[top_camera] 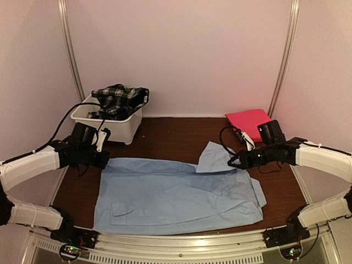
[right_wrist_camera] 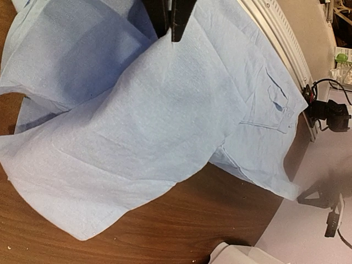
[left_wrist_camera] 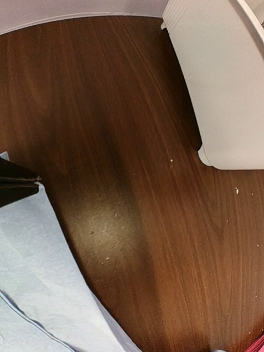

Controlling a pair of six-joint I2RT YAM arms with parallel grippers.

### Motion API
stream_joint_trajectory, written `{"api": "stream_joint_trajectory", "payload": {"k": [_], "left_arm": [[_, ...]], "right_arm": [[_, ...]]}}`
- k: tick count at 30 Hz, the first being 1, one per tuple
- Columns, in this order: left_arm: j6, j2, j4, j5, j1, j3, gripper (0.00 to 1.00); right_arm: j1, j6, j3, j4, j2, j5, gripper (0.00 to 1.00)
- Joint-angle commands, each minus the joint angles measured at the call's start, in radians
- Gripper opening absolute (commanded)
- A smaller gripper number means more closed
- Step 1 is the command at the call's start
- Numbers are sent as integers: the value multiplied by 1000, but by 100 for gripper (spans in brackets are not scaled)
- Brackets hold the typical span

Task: Fold and stack the mixed laundry pile
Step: Fold the 1/3-folded T-shirt at the center of the board.

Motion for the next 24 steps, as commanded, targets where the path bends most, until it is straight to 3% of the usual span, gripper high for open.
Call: {"api": "stream_joint_trajectory", "payload": {"k": [1,6,9,12,16,19,24], "left_arm": [[-23,-84,-130,-5,4,-6,0],[-28,-106,-194,21,-3,36,1],[-22,-119,-235,22,-3,93,8],[-50,-184,-207,-24,-3,105,25],[-84,-298,-102,-34,-4,67,41],[-121,-251,-90,19,-4,58,40],[-261,-32,-69,222,-13,40,26]], "right_arm": [[32,117,-76,-4,-111,-31,0],[85,188,-162,-23,-197,-67,0],[113,198,-203,-56,-208,-82,0],[131,231,-245,-55,-207,-100,0],[134,248,-270,-76,-201,-91,0],[135,253,-275,-92,-185,-61,0],[134,296,-284,-6,-129,-13,0]]}}
